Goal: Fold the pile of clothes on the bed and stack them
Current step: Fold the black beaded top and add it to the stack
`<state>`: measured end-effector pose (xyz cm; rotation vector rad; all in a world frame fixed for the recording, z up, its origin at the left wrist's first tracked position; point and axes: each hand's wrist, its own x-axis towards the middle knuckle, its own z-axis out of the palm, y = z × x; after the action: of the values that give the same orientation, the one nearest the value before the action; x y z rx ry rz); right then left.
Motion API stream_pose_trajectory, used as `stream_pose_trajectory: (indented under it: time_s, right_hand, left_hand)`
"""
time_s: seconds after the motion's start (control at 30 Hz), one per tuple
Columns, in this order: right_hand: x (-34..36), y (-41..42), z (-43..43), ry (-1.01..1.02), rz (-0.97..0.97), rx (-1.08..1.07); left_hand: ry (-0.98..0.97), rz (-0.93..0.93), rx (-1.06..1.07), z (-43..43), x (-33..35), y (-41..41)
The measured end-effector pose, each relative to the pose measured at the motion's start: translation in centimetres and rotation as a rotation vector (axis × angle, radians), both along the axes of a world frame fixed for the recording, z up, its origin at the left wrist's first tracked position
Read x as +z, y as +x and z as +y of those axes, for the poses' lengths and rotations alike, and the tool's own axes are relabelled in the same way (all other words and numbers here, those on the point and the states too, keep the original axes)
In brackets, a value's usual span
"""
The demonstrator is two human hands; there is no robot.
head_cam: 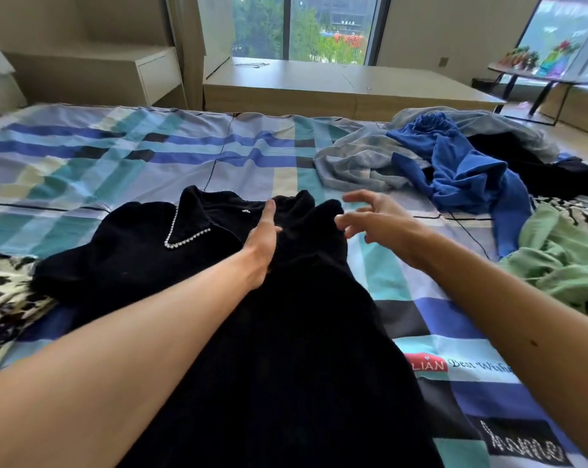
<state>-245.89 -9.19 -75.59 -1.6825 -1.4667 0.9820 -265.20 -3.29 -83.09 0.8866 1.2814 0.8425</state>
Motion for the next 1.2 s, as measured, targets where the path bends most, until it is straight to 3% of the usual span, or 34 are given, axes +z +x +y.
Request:
stream_pose_trajectory:
  time_s: [0.1, 0.23, 0.43, 0.57, 0.63, 0.7, 0.8, 0.93, 1.03, 1.13, 1.2]
  right_hand:
    - [-3.7, 0.6, -1.1, 0.014, -0.118, -0.043]
    - [-6.1, 0.8, -3.0, -0.098, -0.401, 0.203]
    - [-6.9, 1.1, -3.5, 0.079, -0.633, 0.313]
    - [-6.2, 2.8, -3.6, -0.112, -0.686, 0.486]
    - [-5.2, 3.4, -3.7, -0.301, -0.613, 0.584]
    - [-4.6, 3.7, -3.6, -0.319, -0.467, 0.521]
    - [-6.2, 4.1, -1.5, -0.071, -0.228, 0.122]
    - [-9.1, 2.9, 0.4, -0.106, 0.003, -0.008]
    - [-9.3, 2.4, 1.0, -0.125, -0.088, 0.039]
    - [-9.2, 3.3, 1.3, -0.108, -0.08, -0.031]
    - [-9.2, 3.7, 1.2, -0.124, -0.146, -0.062]
  left_hand:
    - [0.01, 0.085, -0.024, 0.3, -1.4, -0.5]
    - [0.129, 0.397, -0.041, -0.4, -1.7, 0.6]
    - [0.359, 0.787, -0.211, -1.4, -0.5, -0.3]
    - [0.277, 1.263, -0.519, -1.8, 2.0, -1.1]
    - [0.313, 1.405, -0.479, -1.3, 2.7, -0.7]
    - [0.439, 1.335, -0.376, -0.1, 2.6, 0.3]
    - [0.641, 1.133, -0.365, 1.7, 2.0, 2.6]
    - [0.519, 1.085, -0.368, 3.9, 0.7, 5.1]
    - [0.484, 1.151, -0.4, 5.1, 0.4, 5.8]
    - [0.528, 1.173, -0.245, 5.8, 0.5, 5.8]
    - [0.553, 1.31, -0.16, 5.4, 0.6, 5.9]
